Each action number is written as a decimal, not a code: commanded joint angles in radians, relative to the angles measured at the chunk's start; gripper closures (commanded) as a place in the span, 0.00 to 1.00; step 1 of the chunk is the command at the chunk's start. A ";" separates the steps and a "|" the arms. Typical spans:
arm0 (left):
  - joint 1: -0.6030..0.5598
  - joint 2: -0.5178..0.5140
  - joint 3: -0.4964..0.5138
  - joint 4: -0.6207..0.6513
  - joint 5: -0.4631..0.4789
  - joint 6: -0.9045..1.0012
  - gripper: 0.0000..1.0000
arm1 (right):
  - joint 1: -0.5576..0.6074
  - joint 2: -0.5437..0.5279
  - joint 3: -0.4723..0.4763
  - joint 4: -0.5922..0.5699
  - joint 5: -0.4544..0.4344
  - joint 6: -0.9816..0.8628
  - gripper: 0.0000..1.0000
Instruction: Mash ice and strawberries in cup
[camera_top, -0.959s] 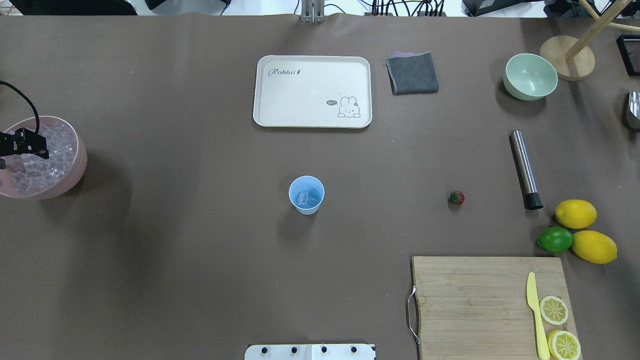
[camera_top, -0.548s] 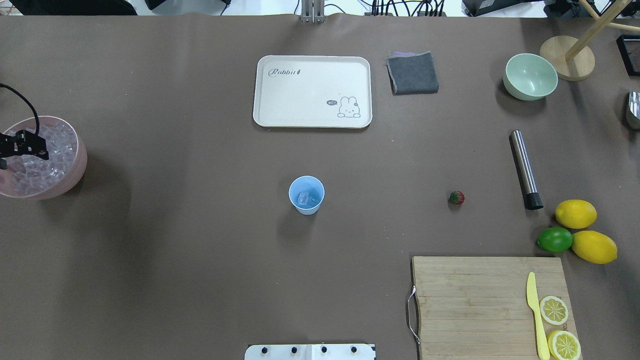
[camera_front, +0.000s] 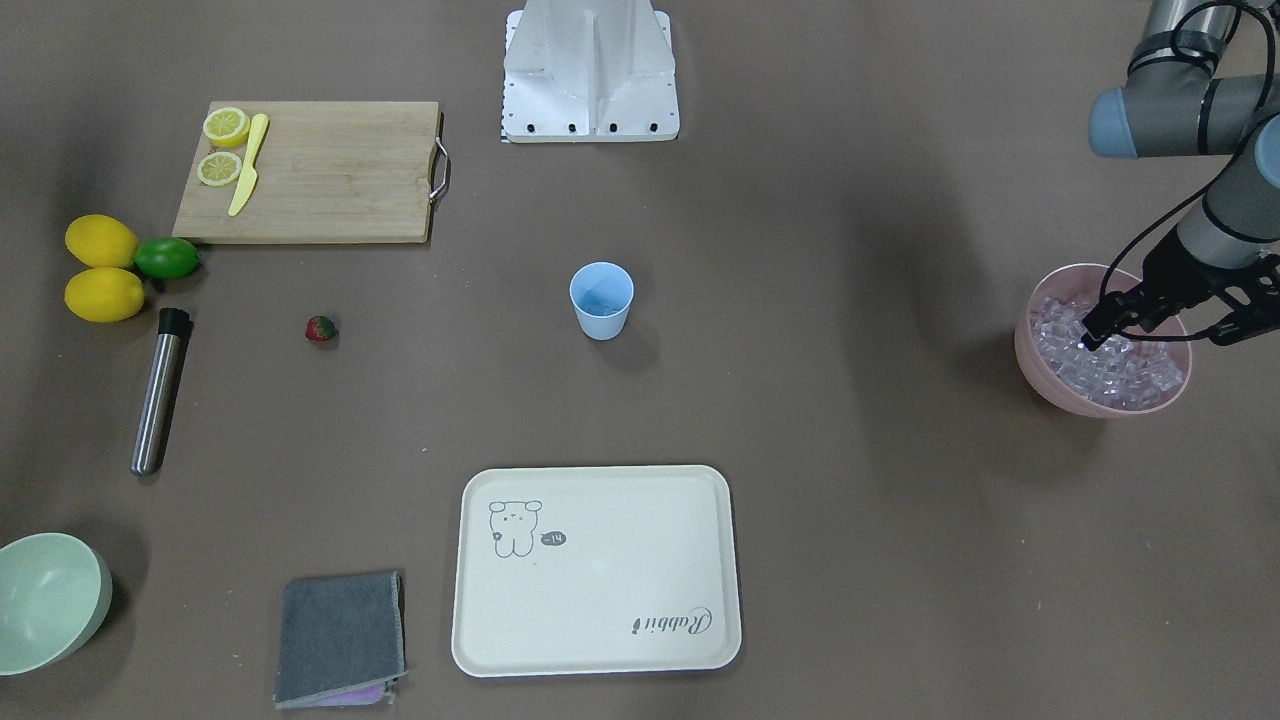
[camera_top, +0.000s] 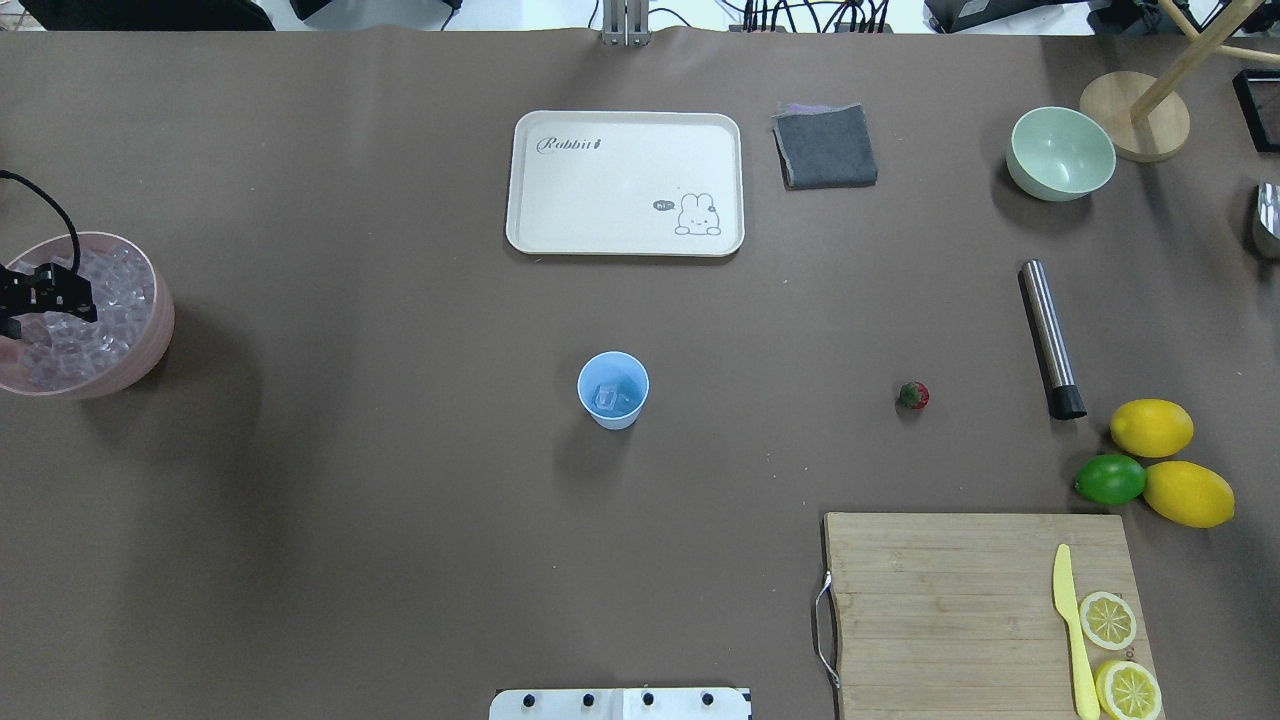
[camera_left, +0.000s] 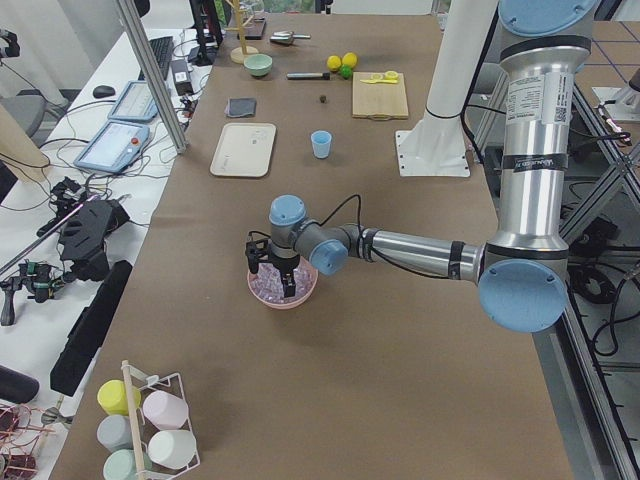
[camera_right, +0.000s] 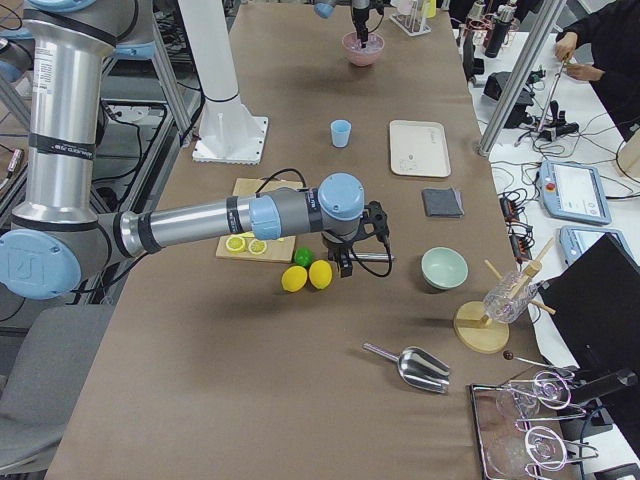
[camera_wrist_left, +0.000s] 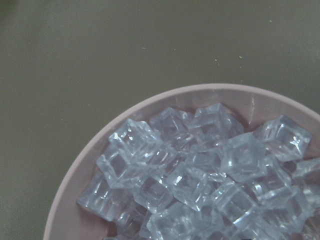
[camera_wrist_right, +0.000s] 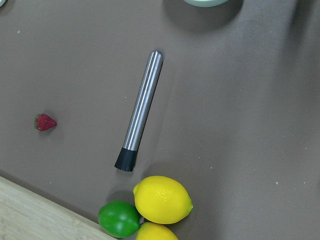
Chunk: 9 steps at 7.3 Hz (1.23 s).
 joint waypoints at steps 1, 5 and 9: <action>0.000 -0.004 0.009 -0.006 0.002 -0.002 0.35 | 0.000 0.000 0.000 0.000 0.000 0.000 0.00; -0.015 -0.006 0.004 -0.006 0.002 -0.011 1.00 | 0.002 -0.006 0.009 0.001 0.002 0.000 0.00; -0.018 -0.006 -0.011 -0.002 -0.006 -0.008 1.00 | 0.002 -0.017 0.017 0.000 0.002 0.000 0.00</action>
